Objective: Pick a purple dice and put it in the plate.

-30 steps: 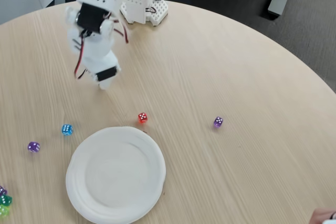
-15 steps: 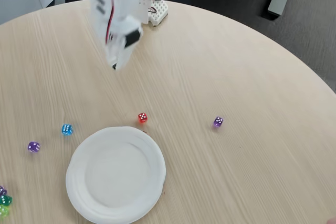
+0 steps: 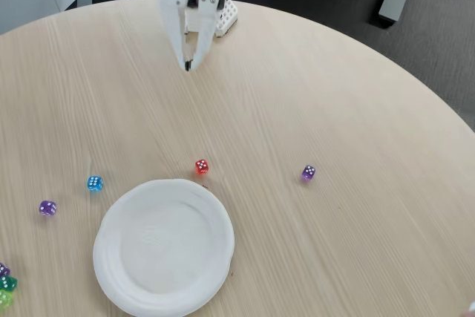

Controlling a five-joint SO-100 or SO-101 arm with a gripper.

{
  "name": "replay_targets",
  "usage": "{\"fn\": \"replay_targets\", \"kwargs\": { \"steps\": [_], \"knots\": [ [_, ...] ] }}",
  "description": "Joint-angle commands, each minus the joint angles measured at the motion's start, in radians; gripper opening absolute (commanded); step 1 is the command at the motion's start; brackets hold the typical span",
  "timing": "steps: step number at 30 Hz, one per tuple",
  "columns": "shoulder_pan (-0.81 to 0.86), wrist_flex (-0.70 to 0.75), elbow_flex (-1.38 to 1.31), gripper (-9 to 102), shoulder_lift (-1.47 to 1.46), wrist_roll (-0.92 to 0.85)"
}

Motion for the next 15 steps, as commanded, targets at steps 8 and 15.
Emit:
{"fn": "replay_targets", "kwargs": {
  "steps": [8, 15],
  "knots": [
    [-0.002, 0.002, 0.179, 0, 0.066, -0.075],
    [-0.006, 0.005, 0.179, 1, 0.069, -0.124]
  ]
}}
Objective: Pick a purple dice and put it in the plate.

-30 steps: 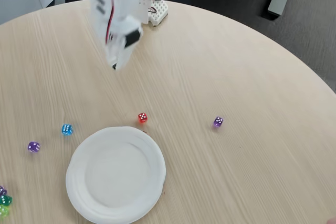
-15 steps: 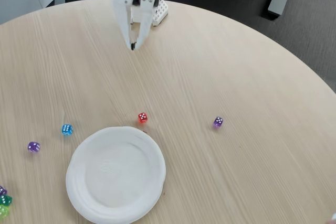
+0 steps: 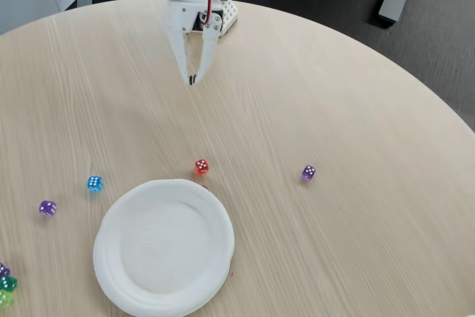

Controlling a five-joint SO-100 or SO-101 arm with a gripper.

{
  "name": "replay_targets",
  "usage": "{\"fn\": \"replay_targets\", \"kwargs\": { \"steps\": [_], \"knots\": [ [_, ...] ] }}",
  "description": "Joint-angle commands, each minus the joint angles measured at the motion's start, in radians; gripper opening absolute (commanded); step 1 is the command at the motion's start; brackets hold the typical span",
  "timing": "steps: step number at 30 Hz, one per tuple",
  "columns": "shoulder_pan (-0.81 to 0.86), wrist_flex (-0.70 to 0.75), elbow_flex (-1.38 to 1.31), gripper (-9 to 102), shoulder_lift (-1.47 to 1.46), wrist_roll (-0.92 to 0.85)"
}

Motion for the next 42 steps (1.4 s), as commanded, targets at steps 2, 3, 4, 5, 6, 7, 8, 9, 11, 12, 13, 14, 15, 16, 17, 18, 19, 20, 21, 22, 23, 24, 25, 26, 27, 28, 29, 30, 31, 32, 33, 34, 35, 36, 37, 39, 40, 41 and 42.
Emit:
{"fn": "replay_targets", "kwargs": {
  "steps": [2, 3, 4, 5, 6, 7, 8, 9, 11, 12, 13, 14, 15, 16, 17, 18, 19, 20, 21, 22, 23, 24, 25, 26, 27, 28, 29, 30, 31, 32, 33, 34, 35, 36, 37, 39, 40, 41, 42],
  "knots": [
    [0.0, 0.002, -0.003, 0, 0.009, -0.098],
    [0.0, 0.002, -0.003, 0, 0.009, -0.115],
    [0.0, 0.002, -0.003, 0, 0.009, -0.143],
    [0.0, 0.002, -0.003, 0, 0.009, -0.16],
    [0.0, 0.002, -0.003, 0, 0.009, -0.17],
    [0.0, 0.002, -0.003, 0, 0.009, -0.17],
    [0.0, 0.003, -0.003, 0, 0.009, -0.164],
    [0.0, 0.003, -0.003, 0, 0.009, -0.164],
    [0.0, 0.005, -0.002, 0, 0.009, -0.16],
    [0.002, 0.006, -0.002, 0, 0.009, -0.158],
    [0.002, 0.014, -0.002, 0, 0.009, -0.158],
    [0.002, 0.029, -0.002, 0, 0.009, -0.164],
    [0.002, 0.049, -0.002, 0, 0.008, -0.161],
    [0.002, 0.064, -0.002, 0, 0.008, -0.15],
    [0.002, 0.072, -0.002, 0, 0.006, -0.144],
    [0.002, 0.074, -0.002, 0, 0.006, -0.147],
    [0.002, 0.074, -0.002, 0, 0.006, -0.15],
    [0.002, 0.074, -0.002, 0, 0.006, -0.149],
    [0.002, 0.074, -0.002, 0, 0.006, -0.141],
    [0.002, 0.074, -0.002, 0, 0.006, -0.132],
    [0.002, 0.074, -0.002, 0, 0.006, -0.118],
    [0.002, 0.074, -0.002, 0, 0.006, -0.109],
    [0.002, 0.074, -0.002, 1, 0.006, -0.104],
    [0.002, 0.074, -0.002, 1, 0.008, -0.097],
    [0.002, 0.074, -0.002, 2, 0.011, -0.078],
    [0.003, 0.074, -0.002, 2, 0.011, -0.052],
    [0.003, 0.074, -0.002, 2, 0.009, -0.009],
    [0.003, 0.074, -0.002, 2, 0.009, 0.038],
    [0.003, 0.074, -0.002, 2, 0.009, 0.049],
    [0.003, 0.074, -0.002, 2, 0.008, 0.049],
    [0.003, 0.074, -0.002, 2, 0.008, 0.049],
    [0.003, 0.074, -0.002, 2, 0.008, 0.049],
    [0.014, 0.074, -0.002, 2, 0.008, 0.049],
    [0.018, 0.074, -0.002, 2, 0.008, 0.051],
    [0.018, 0.074, -0.002, 2, 0.008, 0.051],
    [0.014, 0.074, -0.002, 2, 0.008, 0.051],
    [0.011, 0.074, -0.002, 2, 0.008, 0.051],
    [0.009, 0.074, -0.002, 2, 0.008, 0.051],
    [0.008, 0.074, -0.002, 2, 0.008, 0.051]
  ]
}}
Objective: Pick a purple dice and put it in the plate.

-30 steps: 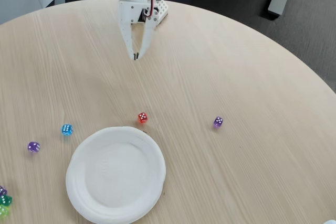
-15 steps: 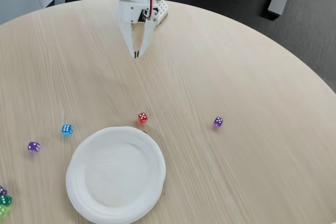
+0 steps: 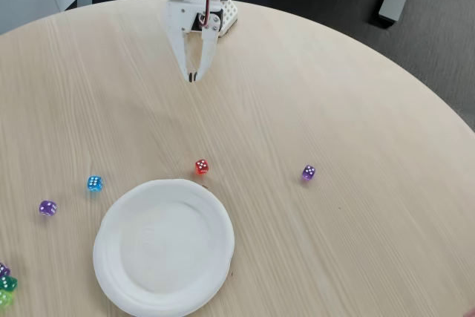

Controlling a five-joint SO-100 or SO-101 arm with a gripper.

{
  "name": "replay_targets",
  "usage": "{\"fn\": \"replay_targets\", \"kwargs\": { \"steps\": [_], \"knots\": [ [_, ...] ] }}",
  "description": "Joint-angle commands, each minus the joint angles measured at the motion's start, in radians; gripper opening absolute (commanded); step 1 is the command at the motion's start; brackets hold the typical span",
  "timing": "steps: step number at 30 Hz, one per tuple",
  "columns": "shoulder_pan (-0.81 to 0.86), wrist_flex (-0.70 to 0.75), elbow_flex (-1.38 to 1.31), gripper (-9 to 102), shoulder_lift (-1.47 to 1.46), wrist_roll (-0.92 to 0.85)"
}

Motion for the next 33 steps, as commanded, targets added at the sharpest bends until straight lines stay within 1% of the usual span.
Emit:
{"fn": "replay_targets", "kwargs": {
  "steps": [1, 33],
  "knots": [
    [-0.005, 0.002, -0.006, 2, 0.008, 0.006],
    [-0.008, 0.002, -0.006, 2, 0.008, 0.009]
  ]
}}
